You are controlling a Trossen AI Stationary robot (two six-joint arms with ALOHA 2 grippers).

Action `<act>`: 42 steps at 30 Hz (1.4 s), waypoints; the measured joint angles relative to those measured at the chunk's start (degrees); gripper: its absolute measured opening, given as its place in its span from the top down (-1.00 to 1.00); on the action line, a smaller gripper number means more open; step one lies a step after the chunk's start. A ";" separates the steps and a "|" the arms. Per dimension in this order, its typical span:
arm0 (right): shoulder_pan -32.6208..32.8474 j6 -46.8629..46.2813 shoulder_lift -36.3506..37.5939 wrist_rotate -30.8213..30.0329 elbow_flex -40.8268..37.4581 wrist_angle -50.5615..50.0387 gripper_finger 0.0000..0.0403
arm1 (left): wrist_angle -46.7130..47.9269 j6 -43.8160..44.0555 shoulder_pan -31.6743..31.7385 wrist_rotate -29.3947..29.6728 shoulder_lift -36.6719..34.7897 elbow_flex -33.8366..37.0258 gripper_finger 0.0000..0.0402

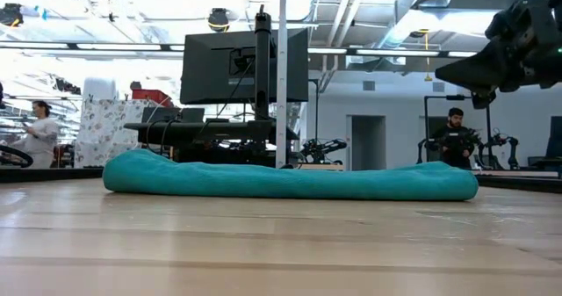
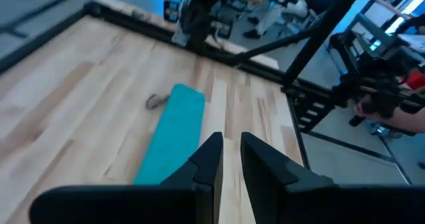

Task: Roll towel
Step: Return to Home Position

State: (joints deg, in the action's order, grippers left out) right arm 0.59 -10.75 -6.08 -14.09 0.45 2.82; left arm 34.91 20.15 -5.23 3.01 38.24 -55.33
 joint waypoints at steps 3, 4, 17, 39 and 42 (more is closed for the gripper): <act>-0.31 -1.48 -1.15 0.05 -0.02 -0.04 1.00 | 0.07 -2.28 0.00 -0.02 -1.62 0.00 0.81; -0.44 -1.52 -1.43 0.07 -0.02 -0.06 1.00 | 0.08 -2.93 0.00 -0.04 -2.08 0.00 0.81; -0.36 -1.70 -1.82 0.05 -0.05 -0.05 1.00 | -10.44 -16.48 0.02 -3.23 -9.49 14.48 0.81; -0.36 -1.81 -1.82 -0.03 -0.09 0.02 1.00 | -33.08 -12.85 0.11 1.65 -38.03 52.90 0.81; -0.33 -1.81 -1.78 -0.07 -0.09 0.21 1.00 | -36.85 -14.71 0.28 4.74 -38.14 54.59 0.81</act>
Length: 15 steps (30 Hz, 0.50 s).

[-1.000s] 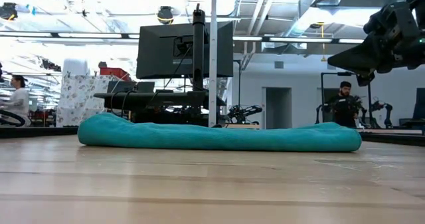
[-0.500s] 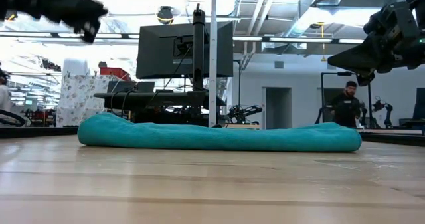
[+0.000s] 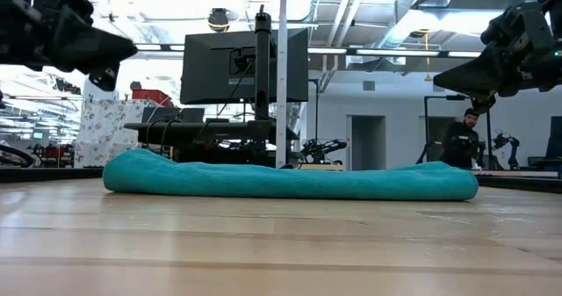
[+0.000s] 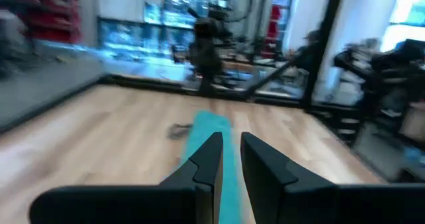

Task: Roll towel
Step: Return to Home Position

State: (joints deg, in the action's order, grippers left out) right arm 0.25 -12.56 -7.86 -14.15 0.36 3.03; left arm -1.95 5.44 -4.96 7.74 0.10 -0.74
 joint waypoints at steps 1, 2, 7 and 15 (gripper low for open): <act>0.00 0.02 0.00 -0.02 0.00 0.02 1.00 | -0.01 -1.48 0.05 0.31 -0.02 0.01 0.81; 0.00 0.02 0.00 0.00 0.00 0.02 1.00 | -0.04 -2.94 0.09 0.45 -0.07 0.01 0.81; 0.00 0.02 0.00 -0.04 0.00 0.07 1.00 | 0.08 -6.23 0.09 0.40 0.00 0.12 0.81; 0.00 0.02 0.00 -0.04 0.00 0.16 1.00 | 0.11 -4.99 0.07 0.22 0.01 0.23 0.81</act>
